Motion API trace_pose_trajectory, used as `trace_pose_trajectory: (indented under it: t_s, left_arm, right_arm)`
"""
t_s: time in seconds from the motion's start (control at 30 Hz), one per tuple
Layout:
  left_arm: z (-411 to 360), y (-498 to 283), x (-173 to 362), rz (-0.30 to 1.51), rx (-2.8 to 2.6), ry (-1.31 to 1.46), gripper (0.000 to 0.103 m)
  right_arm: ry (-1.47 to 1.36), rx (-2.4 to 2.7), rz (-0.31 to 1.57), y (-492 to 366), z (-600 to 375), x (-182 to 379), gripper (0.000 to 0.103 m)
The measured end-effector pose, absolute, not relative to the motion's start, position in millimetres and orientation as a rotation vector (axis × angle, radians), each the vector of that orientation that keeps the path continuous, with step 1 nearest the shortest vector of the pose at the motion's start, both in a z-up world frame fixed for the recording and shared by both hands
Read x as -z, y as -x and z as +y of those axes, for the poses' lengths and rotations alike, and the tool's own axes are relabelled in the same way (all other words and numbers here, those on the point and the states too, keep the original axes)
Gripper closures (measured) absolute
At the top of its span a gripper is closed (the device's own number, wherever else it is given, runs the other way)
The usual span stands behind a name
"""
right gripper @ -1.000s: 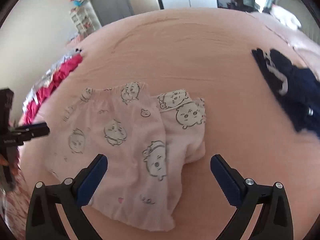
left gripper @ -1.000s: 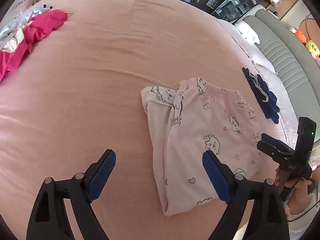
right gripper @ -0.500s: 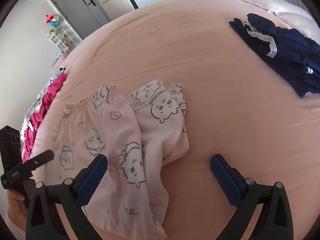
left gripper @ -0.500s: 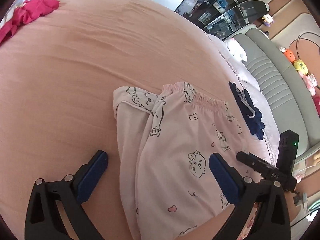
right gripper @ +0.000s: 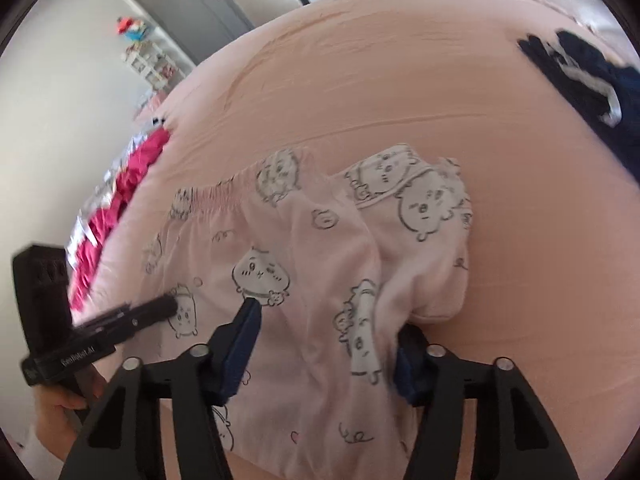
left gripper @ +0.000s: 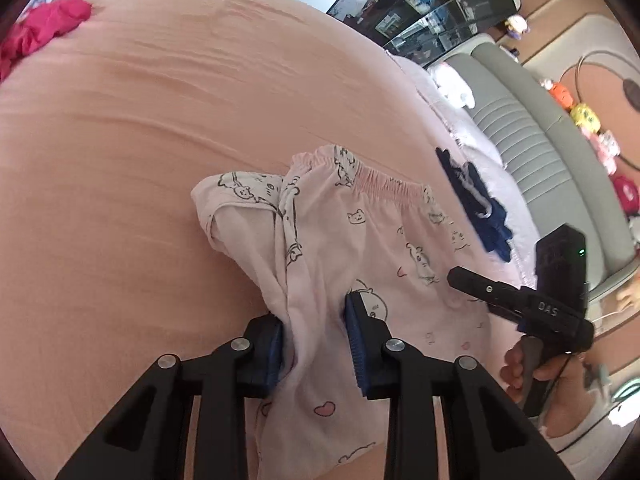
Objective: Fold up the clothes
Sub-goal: 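Grasp the folded pink pants with the left gripper and lift them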
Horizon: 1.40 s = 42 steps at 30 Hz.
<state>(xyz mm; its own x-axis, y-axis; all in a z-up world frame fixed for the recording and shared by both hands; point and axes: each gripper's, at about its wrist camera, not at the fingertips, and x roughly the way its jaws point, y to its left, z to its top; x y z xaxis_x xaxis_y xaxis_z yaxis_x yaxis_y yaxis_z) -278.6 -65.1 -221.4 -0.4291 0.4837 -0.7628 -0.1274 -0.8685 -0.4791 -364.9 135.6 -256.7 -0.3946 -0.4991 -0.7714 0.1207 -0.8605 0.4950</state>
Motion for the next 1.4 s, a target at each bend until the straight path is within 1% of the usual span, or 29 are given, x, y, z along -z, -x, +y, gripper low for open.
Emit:
trace_pose_trajectory:
  t_s: [0.07, 0.1, 0.13, 0.23, 0.27, 0.3, 0.33, 0.37, 0.4, 0.47, 0.53, 0.63, 0.8, 0.9, 0.97, 1.1, 1.33, 1.4]
  left_arm:
    - [-71.9, 281.1, 223.7, -0.546, -2.325, 1.418, 0.077]
    - [-75.3, 282.4, 224.8, -0.568, -2.322, 1.421, 0.077]
    - [-78.8, 283.7, 226.0, -0.591, -2.32, 1.424, 0.077]
    - [-66.9, 287.5, 226.2, -0.547, -2.34, 1.42, 0.077]
    - [-63.3, 289.6, 225.3, -0.532, -2.327, 1.429, 0.081]
    - [-63.9, 292.4, 224.7, -0.601, -2.243, 1.426, 0.097]
    - [-64.7, 290.7, 218.4, -0.644, -2.221, 1.397, 0.097]
    - [-65.5, 288.8, 211.8, -0.686, -2.202, 1.368, 0.097]
    - [-62.6, 284.9, 201.0, -0.675, -2.185, 1.334, 0.097]
    - [-55.0, 271.2, 178.5, -0.606, -2.203, 1.297, 0.097]
    - [-45.2, 256.7, 157.2, -0.537, -2.224, 1.27, 0.097]
    - [-31.4, 236.3, 137.6, -0.53, -2.225, 1.228, 0.097]
    - [4.3, 214.7, 141.4, -0.553, -2.179, 1.247, 0.097]
    - [34.9, 212.7, 146.8, -0.583, -2.117, 1.259, 0.097]
    - [57.7, 217.5, 140.9, -0.601, -2.078, 1.23, 0.097]
    - [115.4, 266.6, 112.4, -0.592, -2.042, 1.15, 0.097]
    - [216.5, 353.3, 62.2, -0.573, -1.976, 1.012, 0.097]
    - [238.5, 378.3, 55.5, -0.551, -1.979, 0.991, 0.097]
  right_arm:
    - [-1.414, 2.297, -0.605, 367.6, 145.4, 259.7, 0.051]
    - [-1.406, 2.297, -0.597, 369.5, 146.4, 260.7, 0.05]
    - [-1.405, 2.294, -0.552, 371.7, 144.7, 261.4, 0.05]
    - [-1.403, 2.28, -0.52, 379.1, 136.6, 259.6, 0.048]
    - [-1.406, 2.254, -0.537, 378.0, 136.3, 258.3, 0.058]
    - [-1.411, 2.213, -0.569, 374.3, 137.7, 256.7, 0.084]
    - [-1.397, 2.201, -0.575, 365.4, 144.1, 249.9, 0.093]
    - [-1.369, 2.21, -0.565, 352.7, 154.1, 239.5, 0.093]
    - [-1.341, 2.219, -0.554, 340.1, 164.1, 229.1, 0.093]
    - [-1.288, 2.228, -0.553, 320.8, 178.2, 209.8, 0.093]
    - [-1.253, 2.232, -0.593, 293.7, 212.2, 187.8, 0.093]
    - [-1.233, 2.253, -0.598, 268.8, 228.7, 172.4, 0.093]
    - [-1.273, 2.258, -0.635, 230.9, 266.7, 169.7, 0.093]
    - [-1.289, 2.278, -0.638, 212.4, 299.7, 164.6, 0.093]
    - [-1.281, 2.295, -0.636, 209.4, 319.7, 156.4, 0.093]
    - [-1.224, 2.377, -0.601, 224.4, 357.5, 126.2, 0.093]
    - [-1.091, 2.556, -0.549, 303.7, 450.5, 65.6, 0.093]
    - [-1.047, 2.599, -0.521, 328.3, 472.4, 51.6, 0.093]
